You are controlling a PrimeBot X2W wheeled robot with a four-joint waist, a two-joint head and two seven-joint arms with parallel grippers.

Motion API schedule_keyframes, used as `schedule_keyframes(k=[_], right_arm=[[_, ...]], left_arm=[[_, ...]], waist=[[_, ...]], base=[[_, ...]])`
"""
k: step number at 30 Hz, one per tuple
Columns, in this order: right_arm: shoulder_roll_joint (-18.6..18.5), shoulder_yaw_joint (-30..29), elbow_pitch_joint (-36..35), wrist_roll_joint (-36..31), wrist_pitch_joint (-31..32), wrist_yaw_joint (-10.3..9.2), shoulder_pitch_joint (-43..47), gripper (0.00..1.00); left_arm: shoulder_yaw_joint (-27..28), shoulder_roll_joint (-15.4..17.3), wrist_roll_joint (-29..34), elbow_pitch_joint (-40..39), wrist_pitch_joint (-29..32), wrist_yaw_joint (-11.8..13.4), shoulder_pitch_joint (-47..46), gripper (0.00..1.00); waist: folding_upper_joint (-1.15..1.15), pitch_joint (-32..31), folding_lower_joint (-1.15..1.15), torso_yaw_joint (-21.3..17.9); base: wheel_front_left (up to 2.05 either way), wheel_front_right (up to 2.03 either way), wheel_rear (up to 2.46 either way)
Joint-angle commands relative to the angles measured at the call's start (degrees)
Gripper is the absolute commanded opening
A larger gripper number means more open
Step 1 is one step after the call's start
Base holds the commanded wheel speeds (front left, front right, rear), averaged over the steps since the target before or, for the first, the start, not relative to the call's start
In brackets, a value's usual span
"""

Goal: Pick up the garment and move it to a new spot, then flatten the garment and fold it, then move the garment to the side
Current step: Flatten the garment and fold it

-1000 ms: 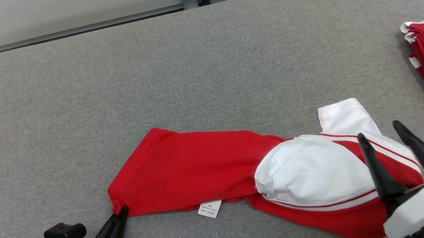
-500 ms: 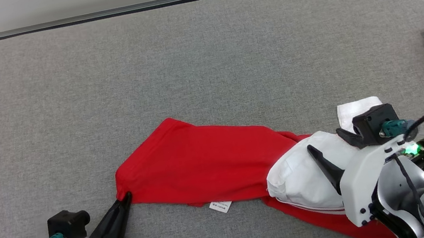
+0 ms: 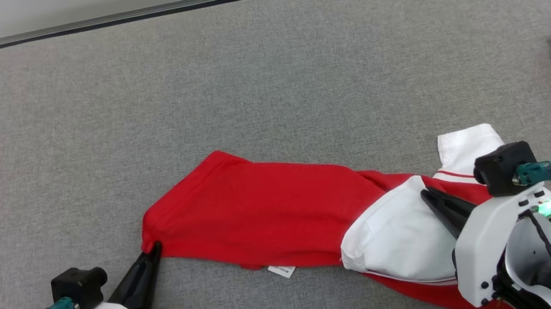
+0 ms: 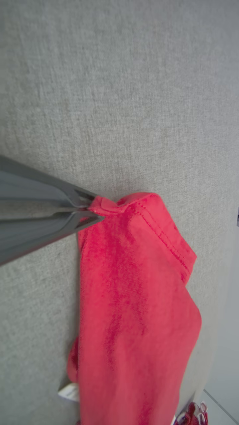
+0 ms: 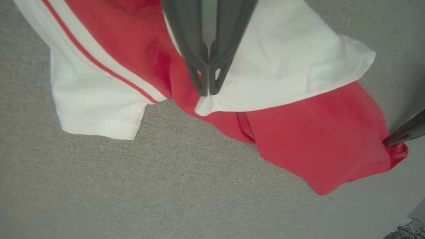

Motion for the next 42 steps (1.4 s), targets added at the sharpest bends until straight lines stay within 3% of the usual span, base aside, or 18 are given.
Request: schedule_keyframes(k=[1, 7, 8, 14, 20, 32, 42], right_arm=[[-0.02, -0.13, -0.79, 0.45, -0.82, -0.02, 0.5, 0.0], [0.14, -0.37, -4.1, -0.23, -8.47, -0.02, 1.53, 0.0], [0.16, -0.7, -5.15, -0.89, -12.79, -0.02, 1.76, 0.0], [-0.04, -2.45, -6.71, -2.2, -24.13, -0.02, 2.21, 0.0], [-1.33, -6.38, -8.08, -3.17, -31.56, -0.02, -0.86, 0.0], [-6.53, -13.64, -10.95, -3.39, -33.91, -0.02, -17.13, 0.0], [-8.64, -13.37, -5.36, -0.33, -33.38, -0.02, -29.86, 0.0]], left_arm=[[0.77, 0.6, 0.34, 0.0, -0.04, 0.07, -0.34, 0.0], [5.87, 0.66, 3.13, -2.65, -0.06, 0.1, 0.71, 0.0], [8.69, 0.66, 4.72, -4.94, -0.06, 0.52, 1.28, 0.0], [17.41, 1.05, 10.14, -15.63, -0.07, 1.66, 3.51, 0.0], [20.75, 2.97, 14.56, -26.61, -0.07, 2.21, 2.45, 0.0], [23.28, 6.71, 15.03, -40.7, 9.18, 3.73, -11.76, 0.0], [24.43, 6.61, 10.55, -36.95, 15.53, 3.25, -21.0, 0.0]], waist=[[0.0, -0.01, 0.0, -0.1], [0.0, -0.63, 0.0, -0.31], [0.0, -1.07, 0.0, -0.42], [0.0, -3.18, 0.0, -0.75], [0.0, -6.23, 0.0, -1.14], [0.0, -10.63, 0.0, -2.07], [0.0, -10.71, 0.0, -3.13]], base=[[0.0, 0.0, 0.0], [0.0, 0.0, 0.0], [0.0, 0.0, 0.0], [0.0, 0.0, 0.0], [0.0, 0.0, 0.0], [0.0, 0.0, 0.0], [0.0, 0.0, 0.0]])
